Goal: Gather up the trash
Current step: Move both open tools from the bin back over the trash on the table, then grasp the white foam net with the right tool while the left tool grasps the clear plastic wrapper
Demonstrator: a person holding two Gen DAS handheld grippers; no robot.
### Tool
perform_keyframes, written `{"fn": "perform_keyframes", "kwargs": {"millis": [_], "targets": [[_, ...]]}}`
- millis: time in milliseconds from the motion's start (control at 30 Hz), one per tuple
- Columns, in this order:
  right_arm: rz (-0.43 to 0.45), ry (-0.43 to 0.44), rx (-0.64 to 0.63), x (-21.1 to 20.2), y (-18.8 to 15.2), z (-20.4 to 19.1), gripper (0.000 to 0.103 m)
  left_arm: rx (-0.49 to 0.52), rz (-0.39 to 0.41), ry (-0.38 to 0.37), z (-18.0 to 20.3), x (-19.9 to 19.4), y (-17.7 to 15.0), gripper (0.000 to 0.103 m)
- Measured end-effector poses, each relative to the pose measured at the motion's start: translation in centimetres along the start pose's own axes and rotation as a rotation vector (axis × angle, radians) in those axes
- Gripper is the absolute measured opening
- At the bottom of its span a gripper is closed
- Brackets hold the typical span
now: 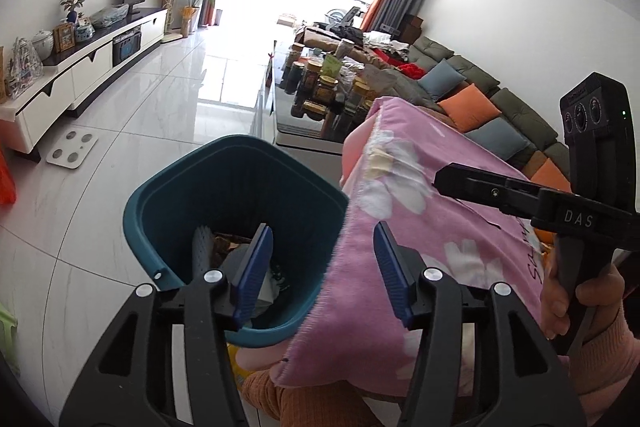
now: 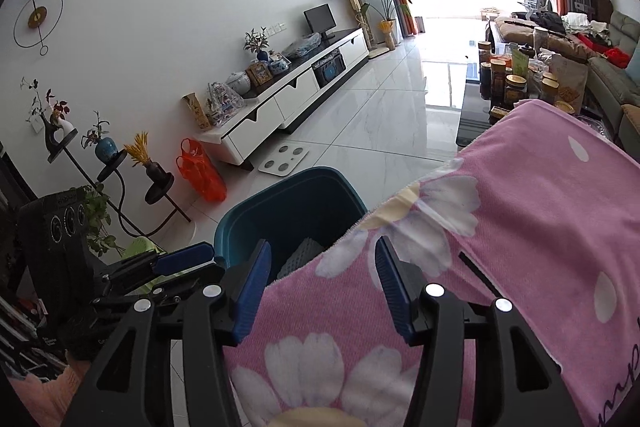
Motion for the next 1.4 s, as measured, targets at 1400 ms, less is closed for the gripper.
{"fn": "perform_keyframes", "kwargs": {"millis": [1400], "targets": [[0.258, -0.463, 0.472, -25.3, -18.1, 21.9, 0.052, 0.508, -0.247, -0.51, 36.7, 7.0, -11.1, 0.055]]}}
Point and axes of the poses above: each gripper's, at about its wrist camera, not at the fingertips, and x roughly the way its jaws point, z to its right, y to its top, the point moved 7 cm from there along x, roughly the way its jaws point, and after that the axes turned 5 degrees about -x, right-handed, at the moved point
